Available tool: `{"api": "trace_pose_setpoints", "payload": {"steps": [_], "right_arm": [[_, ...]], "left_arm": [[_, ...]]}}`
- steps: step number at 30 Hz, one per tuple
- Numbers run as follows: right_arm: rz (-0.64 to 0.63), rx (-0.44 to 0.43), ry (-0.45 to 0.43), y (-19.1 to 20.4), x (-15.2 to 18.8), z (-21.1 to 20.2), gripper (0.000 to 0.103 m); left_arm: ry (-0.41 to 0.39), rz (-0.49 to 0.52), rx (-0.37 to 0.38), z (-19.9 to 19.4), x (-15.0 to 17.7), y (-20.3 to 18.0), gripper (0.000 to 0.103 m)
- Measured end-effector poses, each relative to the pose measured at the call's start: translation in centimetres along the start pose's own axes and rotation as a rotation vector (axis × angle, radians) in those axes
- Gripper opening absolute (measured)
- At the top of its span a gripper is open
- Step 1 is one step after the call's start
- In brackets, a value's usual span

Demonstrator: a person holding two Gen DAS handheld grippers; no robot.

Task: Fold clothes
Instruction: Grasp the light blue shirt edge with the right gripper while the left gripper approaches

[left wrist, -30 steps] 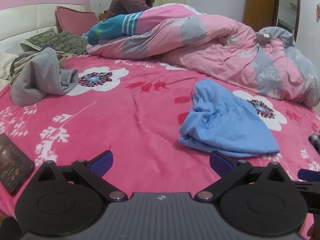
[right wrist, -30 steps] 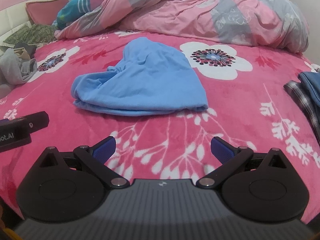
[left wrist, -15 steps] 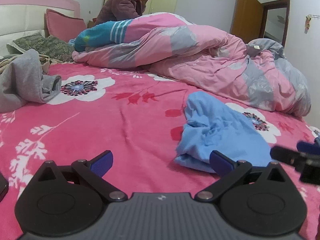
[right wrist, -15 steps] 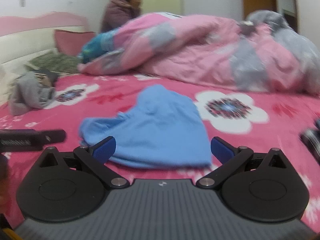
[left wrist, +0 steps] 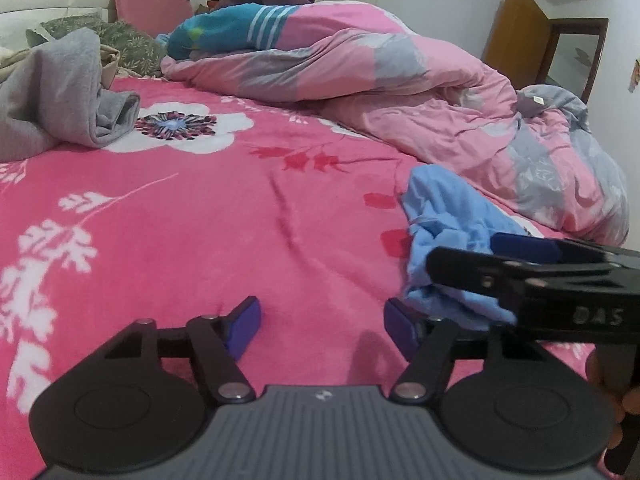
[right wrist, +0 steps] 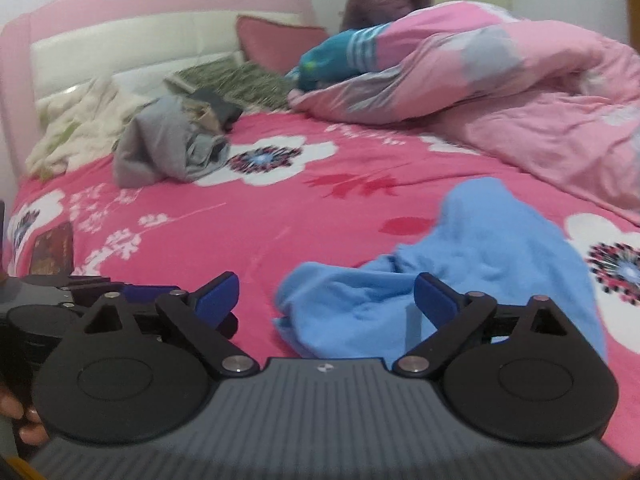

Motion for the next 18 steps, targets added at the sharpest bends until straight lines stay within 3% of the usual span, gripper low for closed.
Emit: {"api": "trace_pose_setpoints", "payload": {"steps": [8,12,18], "right_arm": [[0.038,0.015,0.084,-1.2,0.3,2.4,0.056],[0.042,0.065,0.098,-2.1,0.8,2.3,0.012],[0.140,0.082,-0.007,-4.2,1.4,-1.0,0.008]], "left_arm": [[-0.013,0.002,0.016,-0.1,0.0,0.4,0.062],[-0.019,-0.004,0.015,-0.2,0.0,0.4,0.059],[-0.030,0.021,0.025,-0.7,-0.2,-0.7,0.057]]}}
Point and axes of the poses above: each gripper's, at about its wrist camera, not at the fingertips, and z roughly the way its jaws point, y to its left, x to its underside, the point moved 6 cm from there along z, roughly the way its jaws point, and after that the axes turned 15 degrees about y, right-handed, at the moved point
